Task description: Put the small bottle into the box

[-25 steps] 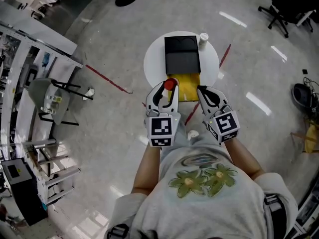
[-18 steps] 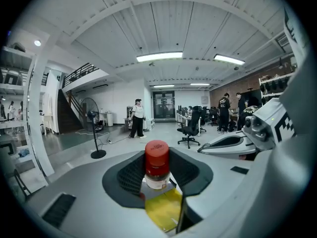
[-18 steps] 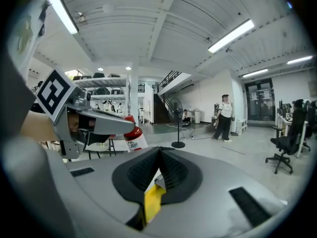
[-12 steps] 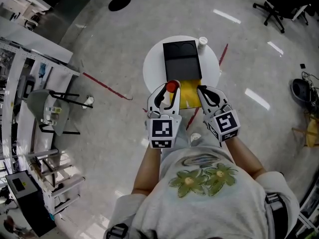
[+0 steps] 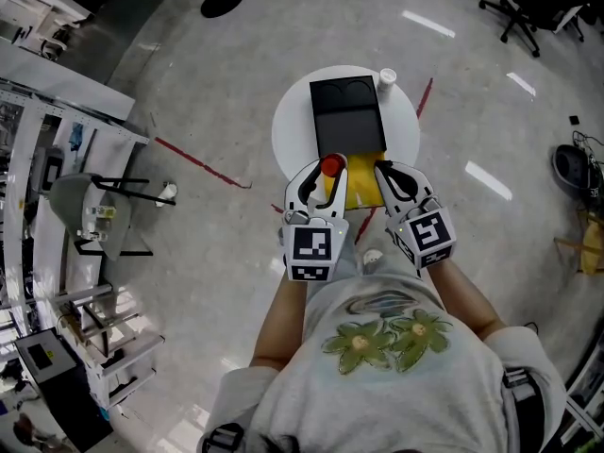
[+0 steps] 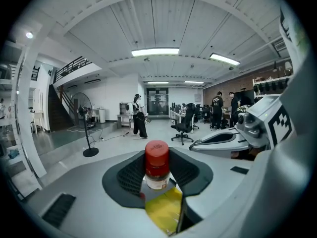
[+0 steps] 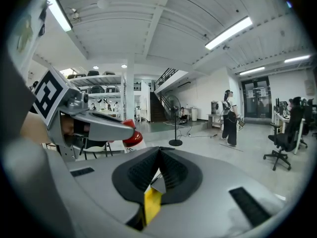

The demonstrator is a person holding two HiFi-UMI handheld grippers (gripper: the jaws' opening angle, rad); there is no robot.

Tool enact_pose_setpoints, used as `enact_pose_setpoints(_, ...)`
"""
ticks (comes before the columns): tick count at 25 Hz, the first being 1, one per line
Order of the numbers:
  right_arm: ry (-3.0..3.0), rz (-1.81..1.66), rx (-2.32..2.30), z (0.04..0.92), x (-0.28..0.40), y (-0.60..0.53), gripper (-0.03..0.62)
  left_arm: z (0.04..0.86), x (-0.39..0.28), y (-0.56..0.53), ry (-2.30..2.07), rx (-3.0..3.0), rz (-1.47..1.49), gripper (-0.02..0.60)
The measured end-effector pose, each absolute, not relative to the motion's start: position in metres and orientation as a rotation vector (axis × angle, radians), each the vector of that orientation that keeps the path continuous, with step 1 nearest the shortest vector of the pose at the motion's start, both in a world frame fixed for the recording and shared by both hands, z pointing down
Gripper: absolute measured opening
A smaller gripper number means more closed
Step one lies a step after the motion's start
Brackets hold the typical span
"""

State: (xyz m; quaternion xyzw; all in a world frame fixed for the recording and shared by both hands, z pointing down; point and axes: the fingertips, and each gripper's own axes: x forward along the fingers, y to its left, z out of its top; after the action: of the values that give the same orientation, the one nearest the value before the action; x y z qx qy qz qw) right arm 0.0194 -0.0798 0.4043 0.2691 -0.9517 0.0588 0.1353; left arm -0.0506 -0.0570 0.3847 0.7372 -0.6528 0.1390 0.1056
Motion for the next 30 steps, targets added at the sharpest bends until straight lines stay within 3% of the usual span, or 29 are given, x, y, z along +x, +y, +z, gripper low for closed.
enact_pose_setpoints(30,-2.671,0.258,0.839,0.44,0.013,-0.111,0.003,0.446,-0.055,-0.085,-1.756,2.185,0.532,0.143)
